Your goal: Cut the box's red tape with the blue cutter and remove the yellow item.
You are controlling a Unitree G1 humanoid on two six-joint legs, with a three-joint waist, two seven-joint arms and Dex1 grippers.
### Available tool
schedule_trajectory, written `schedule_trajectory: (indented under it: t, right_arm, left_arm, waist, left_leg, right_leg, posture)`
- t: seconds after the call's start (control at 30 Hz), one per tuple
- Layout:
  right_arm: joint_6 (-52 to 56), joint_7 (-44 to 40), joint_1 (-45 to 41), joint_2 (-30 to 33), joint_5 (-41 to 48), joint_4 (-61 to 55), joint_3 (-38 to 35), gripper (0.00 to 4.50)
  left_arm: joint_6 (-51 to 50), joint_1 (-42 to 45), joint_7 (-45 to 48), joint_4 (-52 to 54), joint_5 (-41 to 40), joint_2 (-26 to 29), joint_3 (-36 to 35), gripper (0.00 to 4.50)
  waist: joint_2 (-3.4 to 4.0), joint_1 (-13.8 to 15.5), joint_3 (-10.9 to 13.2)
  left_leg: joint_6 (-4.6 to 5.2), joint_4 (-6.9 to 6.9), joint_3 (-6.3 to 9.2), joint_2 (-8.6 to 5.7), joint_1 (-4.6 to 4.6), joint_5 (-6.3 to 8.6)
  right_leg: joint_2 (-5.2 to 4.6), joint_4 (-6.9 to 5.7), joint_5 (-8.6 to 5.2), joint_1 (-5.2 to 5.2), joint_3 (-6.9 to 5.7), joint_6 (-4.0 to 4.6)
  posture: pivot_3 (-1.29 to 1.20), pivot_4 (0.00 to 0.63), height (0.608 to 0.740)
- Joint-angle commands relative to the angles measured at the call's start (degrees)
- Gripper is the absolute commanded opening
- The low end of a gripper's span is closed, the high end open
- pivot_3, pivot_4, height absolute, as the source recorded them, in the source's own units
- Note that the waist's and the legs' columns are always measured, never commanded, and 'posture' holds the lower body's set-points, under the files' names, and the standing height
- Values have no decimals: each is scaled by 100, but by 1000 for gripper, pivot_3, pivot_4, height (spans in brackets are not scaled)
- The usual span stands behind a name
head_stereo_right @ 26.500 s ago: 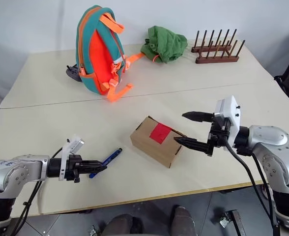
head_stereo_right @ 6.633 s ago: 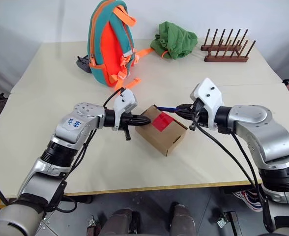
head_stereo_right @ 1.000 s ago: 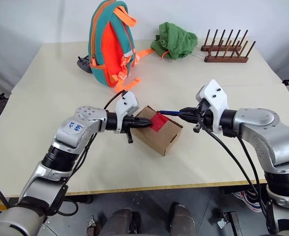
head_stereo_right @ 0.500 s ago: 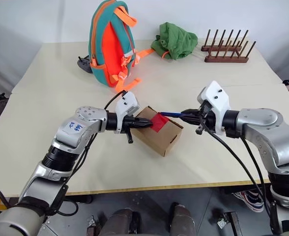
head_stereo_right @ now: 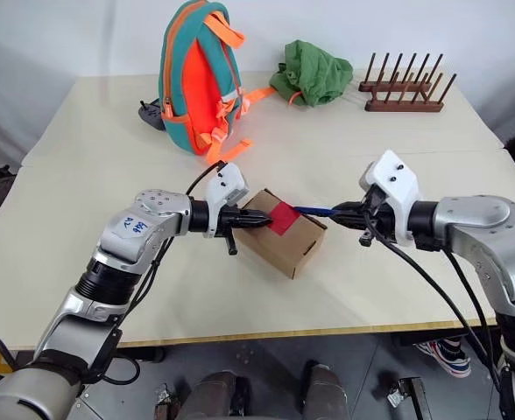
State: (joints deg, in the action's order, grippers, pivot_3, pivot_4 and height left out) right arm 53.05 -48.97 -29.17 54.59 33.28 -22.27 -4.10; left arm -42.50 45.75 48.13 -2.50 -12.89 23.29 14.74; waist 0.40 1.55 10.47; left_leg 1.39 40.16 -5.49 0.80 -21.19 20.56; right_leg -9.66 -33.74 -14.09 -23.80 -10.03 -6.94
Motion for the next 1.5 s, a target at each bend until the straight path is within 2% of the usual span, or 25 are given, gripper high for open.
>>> schedule_trajectory:
  t: [0.03,0.27,0.67,1.03,1.27,1.5]
  right_arm:
    - [164,-113,139,284,102,-207,-233,182]
    - [225,-152,242,451,199,-260,-410,182]
    - [-76,209,-462,-396,37,138,36,182]
    - [-405,160,-483,-681,-280,388,486,182]
    - [-280,218,18,-399,-163,97,-84,182]
    - [43,465,245,-333,441,-244,-1401,182]
  left_arm:
    - [-1,28,-54,31,49,1,-11,24]
    - [31,34,-38,-10,61,5,-7,24]
    - [99,36,19,-31,61,-17,33,24]
    - [41,-13,-8,102,50,19,17,24]
    - [-11,-102,-27,240,34,54,13,24]
    - [60,-71,11,161,40,51,17,24]
  waist:
    - [0,3,0]
    - [-1,-5,0]
    - [-1,-3,0]
    - [0,-20,0]
    - [-1,8,0]
    - [-1,-4,0]
  left_leg:
    - [0,0,1,0,0,0]
    - [1,1,1,1,2,0]
    - [0,4,2,0,0,0]
    - [1,4,0,0,2,0]
    - [1,4,3,-1,-1,0]
    - [2,3,3,0,0,0]
  right_leg:
    - [0,0,0,0,0,0]
    - [0,-1,0,2,1,0]
    - [0,0,0,2,0,0]
    - [0,-3,0,2,1,0]
    - [0,0,0,3,1,0]
    - [1,0,0,4,1,0]
  posture:
    - [0,150,740]
    - [0,150,740]
    - [0,150,740]
    - [0,150,740]
    - [0,150,740]
    - [0,150,740]
